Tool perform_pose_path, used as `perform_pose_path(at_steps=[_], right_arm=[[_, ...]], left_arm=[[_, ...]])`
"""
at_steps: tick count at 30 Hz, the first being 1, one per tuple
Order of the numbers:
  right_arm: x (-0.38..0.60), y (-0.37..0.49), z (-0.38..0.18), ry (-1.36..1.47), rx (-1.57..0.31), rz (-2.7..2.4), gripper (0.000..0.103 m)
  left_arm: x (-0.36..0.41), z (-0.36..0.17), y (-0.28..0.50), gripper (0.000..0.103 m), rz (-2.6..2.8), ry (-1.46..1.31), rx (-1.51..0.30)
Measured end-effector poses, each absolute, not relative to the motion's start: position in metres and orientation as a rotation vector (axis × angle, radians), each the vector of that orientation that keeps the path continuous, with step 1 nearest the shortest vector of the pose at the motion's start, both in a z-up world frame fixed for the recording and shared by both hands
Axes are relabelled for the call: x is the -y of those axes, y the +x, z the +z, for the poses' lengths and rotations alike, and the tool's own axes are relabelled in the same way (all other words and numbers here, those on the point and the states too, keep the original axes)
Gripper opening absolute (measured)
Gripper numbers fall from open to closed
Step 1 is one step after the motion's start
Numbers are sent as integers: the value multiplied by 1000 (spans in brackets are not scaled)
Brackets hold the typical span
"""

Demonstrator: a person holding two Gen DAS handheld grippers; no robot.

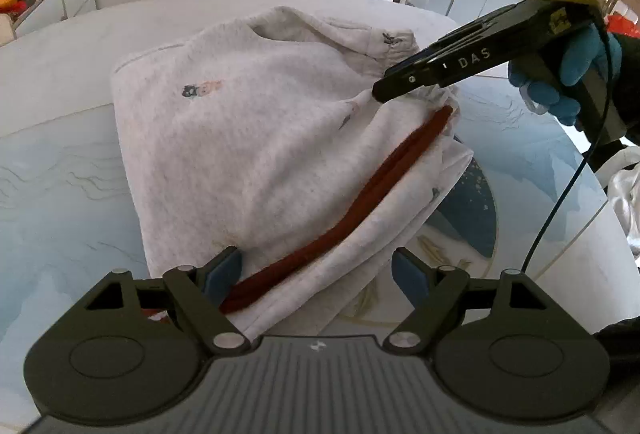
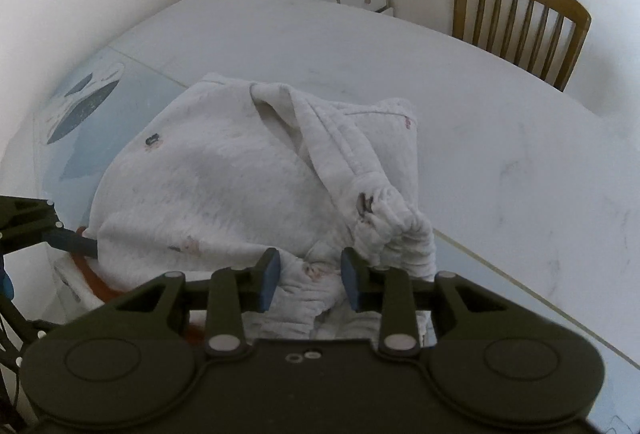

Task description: Fold clothes

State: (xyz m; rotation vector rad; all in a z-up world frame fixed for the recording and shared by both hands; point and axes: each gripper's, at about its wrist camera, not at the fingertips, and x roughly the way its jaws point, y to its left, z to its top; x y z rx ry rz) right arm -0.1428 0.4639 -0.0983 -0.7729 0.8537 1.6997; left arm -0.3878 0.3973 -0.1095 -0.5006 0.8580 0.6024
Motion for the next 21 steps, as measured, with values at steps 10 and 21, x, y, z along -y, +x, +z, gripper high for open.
perform_pose_path(at_steps=[10,21], right_arm=[[-433,-126,-62,-627,-905,1720,103],[-409,-92,-98,-458,-1170,1598,103]], left_arm=[[-402,-50,-408,88,798,-483,-721],[-475,-71,-417,89,925,-718,-672]])
